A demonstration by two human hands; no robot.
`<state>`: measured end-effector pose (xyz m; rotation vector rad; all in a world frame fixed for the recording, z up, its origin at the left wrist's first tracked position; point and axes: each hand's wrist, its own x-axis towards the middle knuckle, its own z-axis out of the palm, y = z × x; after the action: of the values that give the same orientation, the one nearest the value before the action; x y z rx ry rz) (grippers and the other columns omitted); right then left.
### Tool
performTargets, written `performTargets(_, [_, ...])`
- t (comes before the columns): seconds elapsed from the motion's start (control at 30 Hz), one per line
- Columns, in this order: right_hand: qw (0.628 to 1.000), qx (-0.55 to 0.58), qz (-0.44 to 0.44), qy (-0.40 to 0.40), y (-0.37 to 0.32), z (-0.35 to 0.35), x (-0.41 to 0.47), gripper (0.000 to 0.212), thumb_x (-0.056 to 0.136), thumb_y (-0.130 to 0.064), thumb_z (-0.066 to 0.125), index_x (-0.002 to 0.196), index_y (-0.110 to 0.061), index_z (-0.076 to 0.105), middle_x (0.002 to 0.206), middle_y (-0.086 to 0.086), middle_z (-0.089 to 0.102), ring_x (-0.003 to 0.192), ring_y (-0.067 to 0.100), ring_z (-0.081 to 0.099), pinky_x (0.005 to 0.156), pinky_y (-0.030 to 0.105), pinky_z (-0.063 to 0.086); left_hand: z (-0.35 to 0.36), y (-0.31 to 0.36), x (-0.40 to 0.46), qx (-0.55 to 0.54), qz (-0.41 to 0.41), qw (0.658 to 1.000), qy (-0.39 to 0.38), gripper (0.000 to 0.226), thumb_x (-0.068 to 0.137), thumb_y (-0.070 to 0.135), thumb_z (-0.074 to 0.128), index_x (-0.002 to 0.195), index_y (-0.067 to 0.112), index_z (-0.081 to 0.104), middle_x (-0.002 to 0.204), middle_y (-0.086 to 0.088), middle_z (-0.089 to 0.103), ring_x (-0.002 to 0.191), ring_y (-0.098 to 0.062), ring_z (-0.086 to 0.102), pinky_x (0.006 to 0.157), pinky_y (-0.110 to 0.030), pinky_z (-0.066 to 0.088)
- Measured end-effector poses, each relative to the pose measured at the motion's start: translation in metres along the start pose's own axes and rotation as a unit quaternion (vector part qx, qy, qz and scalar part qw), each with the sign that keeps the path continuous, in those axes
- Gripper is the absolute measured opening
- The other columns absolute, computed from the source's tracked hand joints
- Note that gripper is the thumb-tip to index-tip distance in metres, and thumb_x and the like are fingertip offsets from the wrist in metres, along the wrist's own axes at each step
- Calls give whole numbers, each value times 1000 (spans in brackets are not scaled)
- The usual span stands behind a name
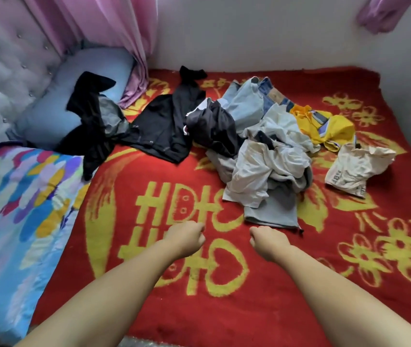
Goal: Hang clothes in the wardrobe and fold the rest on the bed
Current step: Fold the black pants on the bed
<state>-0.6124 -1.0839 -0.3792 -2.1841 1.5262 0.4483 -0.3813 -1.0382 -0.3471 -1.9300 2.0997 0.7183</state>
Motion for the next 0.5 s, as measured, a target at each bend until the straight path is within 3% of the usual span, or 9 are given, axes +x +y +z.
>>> performTargets(0.17, [999,16,-33,-11,-2,38,101,27,99,-26,38,115,-12,54,117,8,55,105,27,56,71,31,39,26,-32,94,11,-16,999,-37,30,97,23,35,115,9,55,109,-8,62,92,-27,59,63,-33,45])
performTargets(0.33, [993,88,-52,62,-17,96,200,38,97,-24,43,132,-11,50,139,7,42,127,27,41,92,40,46,61,-64,204,-12,7,1000,-3,37,94,19,38,130,13,47,122,-10,60,107,-31,58,79,-39,50])
performTargets(0.5, [989,57,-85,109,-8,153,253,48,94,-24,47,140,-11,45,151,8,35,139,25,33,118,35,11,71,-87,286,-38,47,994,91,48,91,14,44,139,14,40,123,-12,54,113,-33,51,80,-45,46])
